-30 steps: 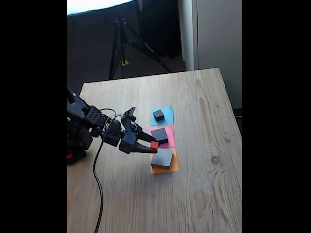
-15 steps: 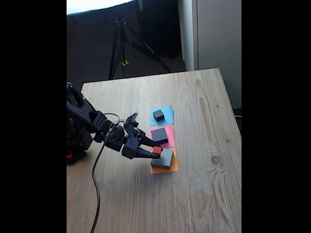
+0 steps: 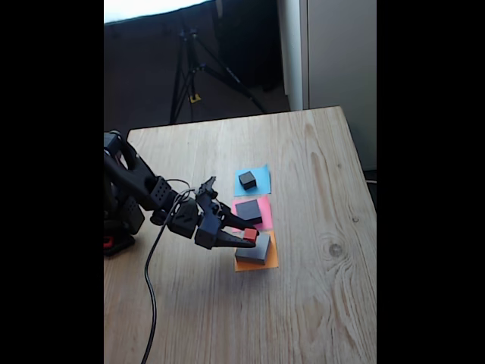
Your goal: Tower of hanoi
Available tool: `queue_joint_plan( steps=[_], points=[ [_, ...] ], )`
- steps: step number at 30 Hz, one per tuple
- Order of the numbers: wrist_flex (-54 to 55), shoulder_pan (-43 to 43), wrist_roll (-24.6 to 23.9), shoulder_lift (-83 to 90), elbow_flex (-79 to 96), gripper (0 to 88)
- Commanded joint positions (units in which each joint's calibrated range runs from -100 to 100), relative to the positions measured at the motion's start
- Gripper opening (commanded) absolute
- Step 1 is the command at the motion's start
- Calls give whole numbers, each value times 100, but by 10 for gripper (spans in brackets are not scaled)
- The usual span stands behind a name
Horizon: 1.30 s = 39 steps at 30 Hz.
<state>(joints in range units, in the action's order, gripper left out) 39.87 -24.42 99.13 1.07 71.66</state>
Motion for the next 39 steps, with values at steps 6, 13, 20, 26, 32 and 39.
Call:
queue_joint_plan(
  steps=[6,13,20,26,32,39],
  points=[
    [234,-86,87,-24,-21,44],
    [363,-86,87,-69,79,67],
    [412,-78,87,-84,124,75],
    [493,-70,87,-137,143,76],
    [533,-86,87,-160,161,104],
    [614,-86,87,-198,215,112]
  ],
)
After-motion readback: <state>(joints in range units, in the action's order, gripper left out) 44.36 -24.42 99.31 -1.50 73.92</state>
